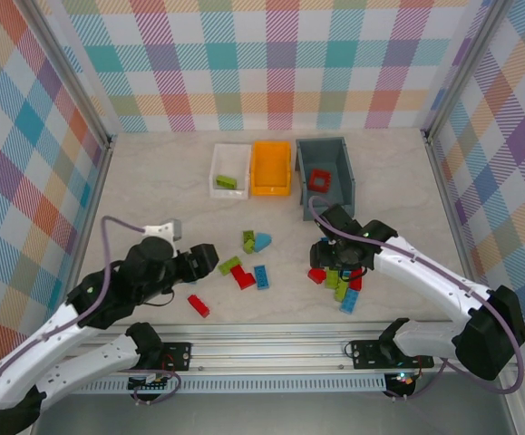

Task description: Sort the legos into containers by color

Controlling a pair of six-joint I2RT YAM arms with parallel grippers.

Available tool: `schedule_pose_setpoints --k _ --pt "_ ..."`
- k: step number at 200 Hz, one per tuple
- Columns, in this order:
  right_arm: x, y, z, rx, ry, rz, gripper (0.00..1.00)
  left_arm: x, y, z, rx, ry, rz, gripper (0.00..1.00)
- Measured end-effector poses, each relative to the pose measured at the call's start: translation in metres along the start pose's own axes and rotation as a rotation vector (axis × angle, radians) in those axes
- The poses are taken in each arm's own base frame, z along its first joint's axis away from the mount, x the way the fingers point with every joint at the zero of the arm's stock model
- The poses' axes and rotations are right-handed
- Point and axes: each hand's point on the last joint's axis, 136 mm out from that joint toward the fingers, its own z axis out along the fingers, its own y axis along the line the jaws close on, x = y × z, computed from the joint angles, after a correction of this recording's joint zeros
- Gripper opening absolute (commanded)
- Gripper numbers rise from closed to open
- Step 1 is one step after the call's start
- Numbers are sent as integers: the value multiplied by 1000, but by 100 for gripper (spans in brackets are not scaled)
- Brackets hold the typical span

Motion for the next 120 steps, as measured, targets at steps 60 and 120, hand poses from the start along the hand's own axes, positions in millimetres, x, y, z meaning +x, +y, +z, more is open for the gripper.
schedule_pose_setpoints --k 60,120 --pt "-21 21 10 10 -26 -63 74 17 28 5 -75 23 -34 75" --pt "-56 -10 53 108 -15 -44 75 19 28 7 -81 32 -32 75"
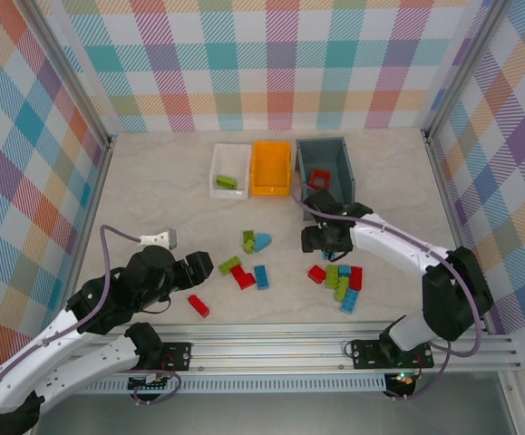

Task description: Sort the legos into containers by color

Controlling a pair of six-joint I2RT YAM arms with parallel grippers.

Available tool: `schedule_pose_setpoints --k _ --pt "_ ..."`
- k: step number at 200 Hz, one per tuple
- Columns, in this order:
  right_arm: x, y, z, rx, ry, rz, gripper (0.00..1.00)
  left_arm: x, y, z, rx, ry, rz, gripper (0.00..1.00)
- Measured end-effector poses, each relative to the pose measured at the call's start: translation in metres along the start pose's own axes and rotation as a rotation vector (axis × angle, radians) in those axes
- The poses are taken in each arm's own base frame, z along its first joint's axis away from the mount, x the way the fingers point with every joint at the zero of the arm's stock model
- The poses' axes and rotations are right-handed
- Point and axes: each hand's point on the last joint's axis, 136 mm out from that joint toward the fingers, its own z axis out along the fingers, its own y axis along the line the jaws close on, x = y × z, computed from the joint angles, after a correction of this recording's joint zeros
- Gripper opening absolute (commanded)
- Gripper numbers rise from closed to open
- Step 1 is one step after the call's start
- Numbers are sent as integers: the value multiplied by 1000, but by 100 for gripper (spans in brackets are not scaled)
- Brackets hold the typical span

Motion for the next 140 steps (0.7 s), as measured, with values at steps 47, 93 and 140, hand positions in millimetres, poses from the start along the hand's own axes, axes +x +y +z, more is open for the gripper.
schedule_pose_setpoints --k 47,93,140 --pt "0 -10 44 7 88 -15 64 0 -4 2 14 1 -2 75" --pt "8 -13 67 26 146 -36 42 -2 -11 4 39 -3 -1 76" --pt "0 -3 55 26 80 -71 29 -2 -13 5 45 1 8 76"
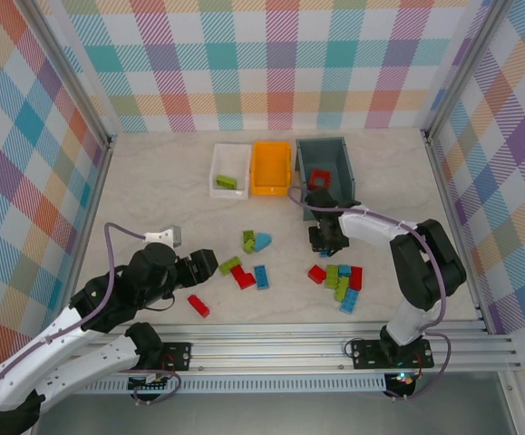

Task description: Sort the legos into containers by color

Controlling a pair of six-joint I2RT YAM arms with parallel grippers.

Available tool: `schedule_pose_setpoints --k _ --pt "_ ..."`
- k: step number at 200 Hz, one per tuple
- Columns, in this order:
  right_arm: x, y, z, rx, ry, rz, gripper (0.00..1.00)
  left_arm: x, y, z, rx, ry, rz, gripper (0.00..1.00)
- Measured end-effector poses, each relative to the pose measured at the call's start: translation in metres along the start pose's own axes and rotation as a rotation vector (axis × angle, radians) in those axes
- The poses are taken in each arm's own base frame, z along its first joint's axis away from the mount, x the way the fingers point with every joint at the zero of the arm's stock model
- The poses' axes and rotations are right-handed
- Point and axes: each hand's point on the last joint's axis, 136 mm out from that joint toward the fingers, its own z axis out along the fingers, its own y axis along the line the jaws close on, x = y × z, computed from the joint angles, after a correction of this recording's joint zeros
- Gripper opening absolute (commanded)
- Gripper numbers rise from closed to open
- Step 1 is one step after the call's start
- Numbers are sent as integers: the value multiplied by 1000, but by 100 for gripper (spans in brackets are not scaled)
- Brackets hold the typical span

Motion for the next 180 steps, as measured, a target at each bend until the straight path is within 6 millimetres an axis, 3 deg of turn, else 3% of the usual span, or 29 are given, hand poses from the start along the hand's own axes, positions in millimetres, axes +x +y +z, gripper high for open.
schedule_pose_setpoints --k 16,32,52,78,104,130,156,180 --pt "-5 21 -15 -19 -27 -51 29 -2 -2 3 -2 -4 11 76" --pt "-26 50 -37 -65 -88 -87 29 -8 -8 5 -11 -15 25 77" --pt "-72 88 -67 -137 -191 -97 30 -24 -20 8 -27 -48 48 77" --pt "-137 115 -82 -172 -288 -68 30 -43 -34 16 -67 -87 83 77" --pt "-190 127 -66 -172 -317 -29 30 -49 -39 31 -115 -90 111 77" --pt "-228 125 -38 -145 -312 6 31 -48 -37 39 -145 -82 130 77" --pt "-248 117 -13 -125 -290 35 44 -47 -36 41 -152 -77 139 77" --pt "-254 109 0 -114 -267 39 55 -44 -32 45 -174 -64 142 76"
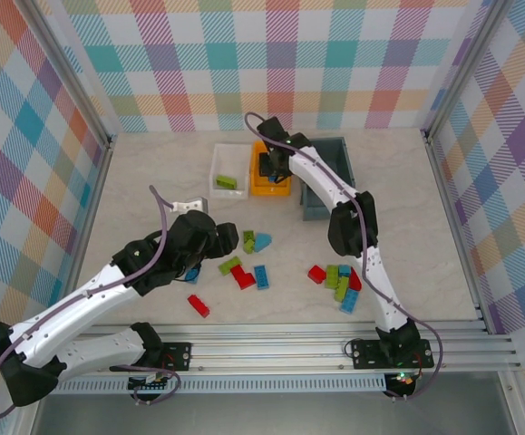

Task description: Sort the legos into containers by color

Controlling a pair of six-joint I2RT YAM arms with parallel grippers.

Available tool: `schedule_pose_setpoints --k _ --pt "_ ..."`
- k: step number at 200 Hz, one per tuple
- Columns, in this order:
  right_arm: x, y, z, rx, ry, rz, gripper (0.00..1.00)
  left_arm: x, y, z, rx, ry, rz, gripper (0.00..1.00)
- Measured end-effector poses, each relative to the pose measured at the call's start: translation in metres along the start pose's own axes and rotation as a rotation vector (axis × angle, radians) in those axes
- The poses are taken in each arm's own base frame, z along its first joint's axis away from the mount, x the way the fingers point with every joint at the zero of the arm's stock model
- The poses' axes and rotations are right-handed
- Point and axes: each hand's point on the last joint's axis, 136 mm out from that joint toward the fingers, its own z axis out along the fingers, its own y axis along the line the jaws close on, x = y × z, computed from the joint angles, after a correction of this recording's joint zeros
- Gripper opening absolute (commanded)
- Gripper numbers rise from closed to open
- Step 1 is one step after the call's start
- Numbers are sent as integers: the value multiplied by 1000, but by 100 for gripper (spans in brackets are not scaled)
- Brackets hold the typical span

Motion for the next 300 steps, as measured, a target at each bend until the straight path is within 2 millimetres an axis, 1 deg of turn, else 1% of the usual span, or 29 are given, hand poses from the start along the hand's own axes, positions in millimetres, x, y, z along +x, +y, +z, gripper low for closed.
schedule_pose_setpoints --k 18,35,47,59,67,79,96,110,118,125,131,138,145,159,167,172,174,177,179,185,196,203,212,224,230,240,258,278,300 --pt "2 -2 -1 0 15 -6 56 6 3 5 -27 23 -4 74" --pt "2 2 -8 -12 15 -22 56 14 11 9 -67 57 -9 72" --pt "0 8 -16 -22 7 -38 56 20 17 11 -97 79 -15 71" --pt "-3 17 -31 -39 -14 -61 55 25 23 11 -129 100 -30 70" --pt "-5 25 -46 -53 -31 -81 55 29 28 9 -149 112 -38 69" --pt "-7 39 -76 -81 -69 -113 54 32 36 7 -183 123 -55 68" --pt "-4 60 -131 -141 -137 -161 52 34 46 1 -216 123 -78 66" --pt "6 76 -178 -205 -198 -205 52 32 53 -7 -231 105 -102 64" --pt "18 87 -205 -255 -231 -236 52 29 59 -14 -241 87 -117 62" --pt "31 95 -221 -292 -251 -265 53 26 64 -21 -251 68 -133 61" --pt "47 103 -235 -332 -263 -297 55 23 69 -29 -257 47 -147 60" --pt "67 113 -244 -371 -264 -333 57 18 75 -38 -260 18 -165 57" --pt "95 124 -250 -412 -252 -383 59 12 80 -49 -256 -16 -185 56" --pt "154 146 -247 -484 -195 -479 63 1 91 -72 -238 -84 -232 54" --pt "190 158 -238 -518 -146 -532 65 -4 97 -82 -231 -116 -254 54" --pt "217 165 -231 -537 -103 -568 66 -6 102 -90 -228 -136 -276 53" --pt "223 166 -229 -540 -94 -578 67 -6 104 -93 -227 -143 -279 53" --pt "240 169 -224 -549 -63 -598 68 -7 108 -97 -226 -154 -292 53" --pt "246 170 -223 -550 -54 -605 69 -8 110 -100 -227 -161 -298 53" --pt "274 174 -214 -553 -2 -641 70 -9 117 -107 -230 -181 -316 53" --pt "311 180 -202 -549 68 -693 71 -8 128 -117 -238 -207 -340 53" --pt "329 188 -195 -552 99 -715 72 -8 134 -122 -241 -218 -351 53" --pt "347 197 -187 -556 129 -736 73 -7 141 -127 -241 -236 -368 53" --pt "365 207 -174 -551 167 -750 75 -7 147 -134 -232 -257 -389 53" --pt "369 212 -168 -548 179 -752 76 -7 150 -136 -227 -266 -398 53" --pt "373 219 -157 -539 195 -751 76 -6 152 -139 -221 -273 -408 53" --pt "373 234 -140 -524 206 -752 75 -4 154 -138 -223 -272 -411 53" --pt "370 246 -127 -515 206 -748 66 -3 155 -136 -228 -268 -410 53" --pt "369 248 -118 -492 215 -740 57 -3 155 -136 -227 -268 -410 53"
